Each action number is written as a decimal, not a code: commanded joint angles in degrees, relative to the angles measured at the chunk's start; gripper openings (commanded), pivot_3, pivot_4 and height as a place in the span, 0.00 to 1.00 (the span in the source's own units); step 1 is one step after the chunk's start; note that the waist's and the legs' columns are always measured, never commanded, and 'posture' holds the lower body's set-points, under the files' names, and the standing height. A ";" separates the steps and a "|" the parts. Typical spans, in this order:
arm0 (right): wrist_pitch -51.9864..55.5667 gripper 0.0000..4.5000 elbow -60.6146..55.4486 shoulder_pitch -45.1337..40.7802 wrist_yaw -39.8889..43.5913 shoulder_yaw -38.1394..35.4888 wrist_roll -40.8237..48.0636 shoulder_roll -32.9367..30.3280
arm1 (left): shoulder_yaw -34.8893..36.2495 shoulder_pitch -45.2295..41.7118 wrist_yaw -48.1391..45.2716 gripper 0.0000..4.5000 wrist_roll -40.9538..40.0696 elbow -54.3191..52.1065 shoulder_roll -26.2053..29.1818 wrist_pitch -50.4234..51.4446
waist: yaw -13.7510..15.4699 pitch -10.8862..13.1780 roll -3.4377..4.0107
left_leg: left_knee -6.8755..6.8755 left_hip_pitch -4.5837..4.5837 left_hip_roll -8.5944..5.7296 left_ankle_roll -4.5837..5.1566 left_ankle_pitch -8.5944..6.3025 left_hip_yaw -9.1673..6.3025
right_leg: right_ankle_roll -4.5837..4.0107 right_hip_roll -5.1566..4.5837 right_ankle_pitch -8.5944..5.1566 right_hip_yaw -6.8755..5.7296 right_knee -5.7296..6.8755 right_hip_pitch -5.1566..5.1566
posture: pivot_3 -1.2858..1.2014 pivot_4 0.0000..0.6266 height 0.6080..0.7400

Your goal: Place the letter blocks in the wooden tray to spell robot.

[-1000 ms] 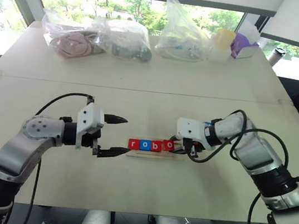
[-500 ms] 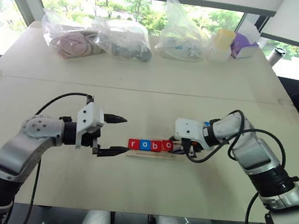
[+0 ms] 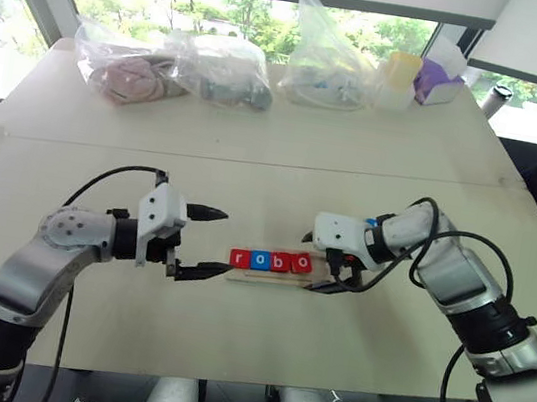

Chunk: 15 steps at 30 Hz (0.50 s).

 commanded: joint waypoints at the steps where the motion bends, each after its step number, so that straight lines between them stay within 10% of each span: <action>1: 0.41 0.98 -2.38 -1.51 0.13 -2.79 1.40 -0.37 | 0.75 -0.78 0.39 1.00 -0.64 -1.51 0.14 -0.18 | 0.00 0.00 0.00 | 0.00 0.00 0.00 0.00 0.00 0.00 | 0.00 0.00 0.00 0.00 0.00 0.00 | 0.52 0.24 1.00; 15: -6.03 0.98 9.79 -2.66 -16.55 -7.34 -4.21 4.23 | 0.27 -1.37 0.54 1.00 -0.74 -1.21 -0.02 0.06 | 0.05 -0.01 -0.01 | -0.02 -0.04 0.00 0.00 0.00 0.00 | 0.02 -0.01 0.01 0.00 -0.01 -0.02 | 0.52 0.24 1.00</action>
